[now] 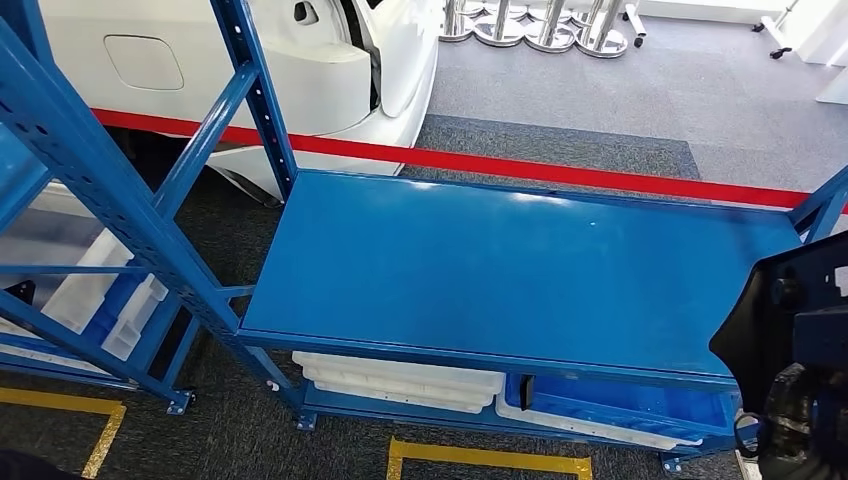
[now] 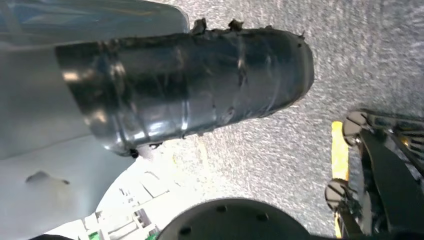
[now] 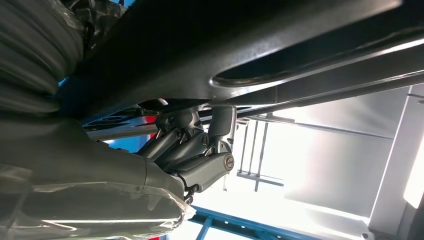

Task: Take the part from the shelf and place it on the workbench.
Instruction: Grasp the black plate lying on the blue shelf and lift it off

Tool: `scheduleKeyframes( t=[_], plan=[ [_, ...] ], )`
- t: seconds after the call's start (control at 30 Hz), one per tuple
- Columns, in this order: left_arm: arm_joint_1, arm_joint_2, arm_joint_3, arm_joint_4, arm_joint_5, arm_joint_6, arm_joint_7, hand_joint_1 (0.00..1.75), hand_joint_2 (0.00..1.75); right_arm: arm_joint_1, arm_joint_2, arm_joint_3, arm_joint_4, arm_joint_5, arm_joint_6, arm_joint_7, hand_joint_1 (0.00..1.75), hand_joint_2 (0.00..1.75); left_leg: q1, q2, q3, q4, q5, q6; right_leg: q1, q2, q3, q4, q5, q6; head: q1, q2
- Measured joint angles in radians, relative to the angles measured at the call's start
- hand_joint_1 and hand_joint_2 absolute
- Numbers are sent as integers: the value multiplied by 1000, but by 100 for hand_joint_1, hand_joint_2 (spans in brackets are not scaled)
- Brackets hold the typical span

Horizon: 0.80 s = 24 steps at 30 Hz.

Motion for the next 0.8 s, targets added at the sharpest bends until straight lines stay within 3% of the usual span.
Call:
scheduleKeyframes(
  t=[0.1, 0.17, 0.27, 0.3, 0.33, 0.43, 0.47, 0.5, 0.57, 0.63, 0.7, 0.8],
  plan=[
    [0, -3, 0, 0, 0, -1, -1, 0, 0, -3, -2, 0, 1, 0, 0, 0, 175, 175, -2, -2, 3, 1, 0, -4, 2, -1, 98, -196, 96, -16, 0, 0],
    [-1, -3, 0, 0, 0, -3, -1, 0, 0, -6, -3, 1, 1, -1, 0, 0, 175, 175, -4, -1, 0, 1, 2, -15, 7, -2, 135, -278, 118, -27, -1, 0],
    [-2, -3, 0, 0, 0, -4, -2, 0, 0, -7, -4, 1, 1, -2, 0, 0, 175, 175, -2, 0, -2, -1, 1, -36, 8, -1, 138, -300, 124, -40, -1, 0],
    [-2, -3, 0, 0, 0, -4, -2, 0, 0, -7, -4, 1, 1, -2, 0, 0, 175, 175, -1, 0, -7, 14, -12, -41, 6, -2, 141, -308, 129, -45, -2, 0],
    [-2, -2, 0, 0, 0, -4, -2, 0, 0, -7, -4, 1, 1, -2, 0, 0, 175, 175, -2, -1, -23, 50, -37, -44, 4, -3, 143, -316, 134, -50, -3, 0],
    [-1, 9, 0, 0, 0, -5, 0, 0, 0, -6, -3, 2, 1, -3, 0, 0, 175, 175, -1, -1, -108, 237, -134, -49, 5, -5, 137, -316, 138, -55, -3, 0],
    [0, 13, 0, 0, 0, -5, 1, 0, 0, -6, -3, 3, 1, -3, 0, 0, 175, 175, -1, -1, -123, 274, -143, -50, 6, -5, 135, -314, 138, -56, -3, 0],
    [2, 17, 0, 0, 0, -6, 1, 0, 0, -6, -3, 3, 2, -3, 0, 0, 175, 175, -1, -1, -120, 274, -132, -51, 6, -4, 134, -312, 138, -55, -3, 0],
    [3, 22, 0, 0, 0, -6, 2, 0, 0, -6, -3, 4, 2, -3, 0, 0, 175, 175, 0, -1, -62, 171, -70, -51, 5, -3, 132, -305, 137, -53, -3, 0],
    [0, 24, 0, 0, 0, -6, 2, 0, 0, -6, -3, 4, 2, -3, 0, 0, 175, 175, 1, -1, 1, 50, -28, -46, 8, -1, 127, -291, 132, -44, -2, 0],
    [-1, 24, 0, 0, 0, -6, 2, 0, 0, -6, -3, 5, 1, -4, 0, 0, 175, 175, -2, -3, 16, 11, -25, -35, 10, 0, 121, -283, 130, -32, -1, 0],
    [-1, 23, 0, 0, 0, -4, 2, 0, 0, -6, -4, 5, 1, -4, 0, 0, 175, 175, -1, -2, 11, 8, -15, -13, 6, 0, 113, -269, 120, -17, 0, 0]
  ],
)
